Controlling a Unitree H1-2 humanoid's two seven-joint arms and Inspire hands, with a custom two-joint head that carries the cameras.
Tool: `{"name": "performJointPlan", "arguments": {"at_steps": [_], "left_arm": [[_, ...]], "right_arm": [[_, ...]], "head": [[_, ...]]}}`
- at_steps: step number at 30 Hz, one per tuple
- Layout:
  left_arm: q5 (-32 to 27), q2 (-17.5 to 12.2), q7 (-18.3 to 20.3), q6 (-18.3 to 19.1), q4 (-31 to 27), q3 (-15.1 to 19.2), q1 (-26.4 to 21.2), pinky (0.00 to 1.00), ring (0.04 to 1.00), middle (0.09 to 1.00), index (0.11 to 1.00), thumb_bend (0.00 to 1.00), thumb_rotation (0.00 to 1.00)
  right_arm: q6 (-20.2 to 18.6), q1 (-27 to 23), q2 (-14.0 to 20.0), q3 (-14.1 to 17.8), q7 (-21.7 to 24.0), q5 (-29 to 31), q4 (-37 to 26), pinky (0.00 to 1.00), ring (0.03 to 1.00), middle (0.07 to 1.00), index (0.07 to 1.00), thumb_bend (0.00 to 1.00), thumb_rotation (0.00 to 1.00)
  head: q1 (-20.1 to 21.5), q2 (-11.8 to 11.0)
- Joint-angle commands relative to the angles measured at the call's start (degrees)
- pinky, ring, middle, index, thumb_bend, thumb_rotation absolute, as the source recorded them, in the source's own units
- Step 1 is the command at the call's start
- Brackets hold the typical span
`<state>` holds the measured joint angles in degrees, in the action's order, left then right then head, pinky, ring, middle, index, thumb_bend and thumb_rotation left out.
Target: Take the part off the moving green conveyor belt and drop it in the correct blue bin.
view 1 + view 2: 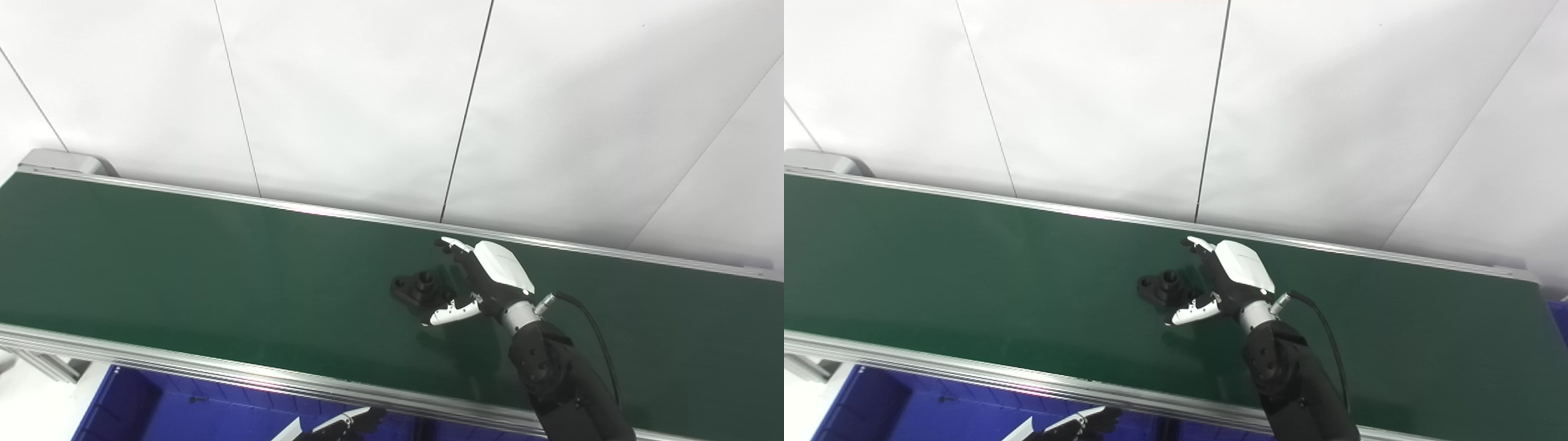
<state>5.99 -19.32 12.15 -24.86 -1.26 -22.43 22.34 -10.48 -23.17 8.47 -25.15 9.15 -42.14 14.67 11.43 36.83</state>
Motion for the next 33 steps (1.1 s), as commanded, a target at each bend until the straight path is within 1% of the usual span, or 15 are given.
{"name": "performJointPlan", "arguments": {"at_steps": [1,9,14,15,16,18,19,21,22,25,26,27,29,30,33], "left_arm": [[-1.1,-0.3,0.0,-2.0,-1.6,0.3,0.4,0.83,0.877,0.907,0.890,0.89,0.36],[-1.4,0.2,0.0,-2.0,-1.8,0.3,0.6,0.80,0.866,0.911,0.897,0.89,0.35],[-2.0,0.3,0.3,-2.0,-2.3,0.3,0.9,0.82,0.875,0.916,0.904,0.88,0.35],[-2.2,0.3,0.5,-2.0,-2.4,0.4,1.0,0.83,0.879,0.919,0.906,0.88,0.35],[-2.2,0.4,0.5,-2.0,-2.6,0.4,1.0,0.83,0.878,0.920,0.907,0.87,0.35],[-1.9,0.5,0.6,-2.0,-2.9,0.5,1.1,0.82,0.877,0.919,0.908,0.87,0.35],[-1.8,0.5,0.6,-2.0,-3.0,0.6,1.1,0.82,0.877,0.919,0.908,0.87,0.35],[-1.3,0.8,0.2,-2.0,-3.2,0.8,1.3,0.84,0.877,0.914,0.908,0.88,0.36],[-1.2,1.0,0.1,-2.0,-3.3,0.9,1.4,0.84,0.875,0.912,0.908,0.88,0.36],[-0.8,1.1,0.3,-2.0,-3.9,1.3,1.7,0.84,0.876,0.916,0.916,0.88,0.38],[-0.8,1.2,0.5,-2.0,-4.0,1.4,1.7,0.84,0.876,0.914,0.913,0.88,0.38],[-0.9,1.4,0.5,-2.0,-4.1,1.5,1.8,0.84,0.876,0.914,0.912,0.88,0.38],[-1.1,1.5,0.6,-2.0,-4.2,1.6,1.9,0.82,0.870,0.911,0.911,0.88,0.37],[-1.3,1.5,0.6,-2.0,-4.2,1.6,1.9,0.81,0.868,0.910,0.912,0.87,0.37],[-1.2,1.3,0.7,-2.0,-4.2,1.7,1.8,0.81,0.865,0.912,0.915,0.87,0.39]], "right_arm": [[0.7,-1.6,-0.3,-1.5,1.3,-0.2,0.3,0.74,0.823,0.855,0.878,0.79,0.24],[1.6,-2.9,1.4,-4.6,3.5,-1.1,2.1,0.71,0.789,0.828,0.852,0.74,0.20],[1.4,-2.7,2.0,-6.8,5.1,-1.8,1.6,0.61,0.724,0.800,0.832,0.72,0.16],[1.4,-2.6,2.1,-7.1,5.1,-1.9,1.4,0.56,0.688,0.787,0.822,0.71,0.14],[2.0,-2.4,2.3,-7.5,5.1,-1.9,1.2,0.48,0.592,0.699,0.796,0.70,0.08],[3.0,-1.9,2.6,-8.1,4.9,-1.8,1.2,0.44,0.538,0.647,0.781,0.69,0.04],[3.4,-1.8,2.7,-8.4,4.7,-1.7,1.4,0.34,0.410,0.544,0.753,0.61,0.02],[3.6,-1.1,2.8,-8.9,5.2,-1.2,1.5,0.26,0.306,0.486,0.724,0.57,0.00],[3.3,-0.8,2.8,-9.3,5.8,-1.3,1.2,0.24,0.287,0.478,0.716,0.56,0.00],[3.5,-0.2,3.1,-10.6,5.9,-1.9,0.9,0.25,0.307,0.475,0.689,0.55,0.00],[3.9,-0.1,3.2,-11.0,5.6,-2.1,1.0,0.29,0.360,0.498,0.675,0.54,0.00],[4.6,0.0,3.4,-11.5,5.3,-2.4,1.3,0.31,0.387,0.510,0.668,0.53,0.00],[5.6,0.3,3.7,-12.6,5.4,-2.5,1.8,0.40,0.425,0.514,0.650,0.52,0.00],[6.2,0.4,3.8,-13.1,5.1,-2.5,2.2,0.40,0.427,0.515,0.647,0.52,0.00],[7.5,0.7,3.9,-14.3,3.9,-2.9,3.3,0.40,0.394,0.487,0.567,0.51,0.00]], "head": [[0.1,0.3],[0.2,1.1],[0.5,1.8],[0.5,1.9],[0.4,2.1],[0.4,2.4],[0.4,2.4],[0.5,2.7],[0.5,2.8],[0.4,3.3],[0.3,3.5],[0.2,3.7],[0.0,3.9],[-0.2,4.1],[-0.5,4.4]]}}
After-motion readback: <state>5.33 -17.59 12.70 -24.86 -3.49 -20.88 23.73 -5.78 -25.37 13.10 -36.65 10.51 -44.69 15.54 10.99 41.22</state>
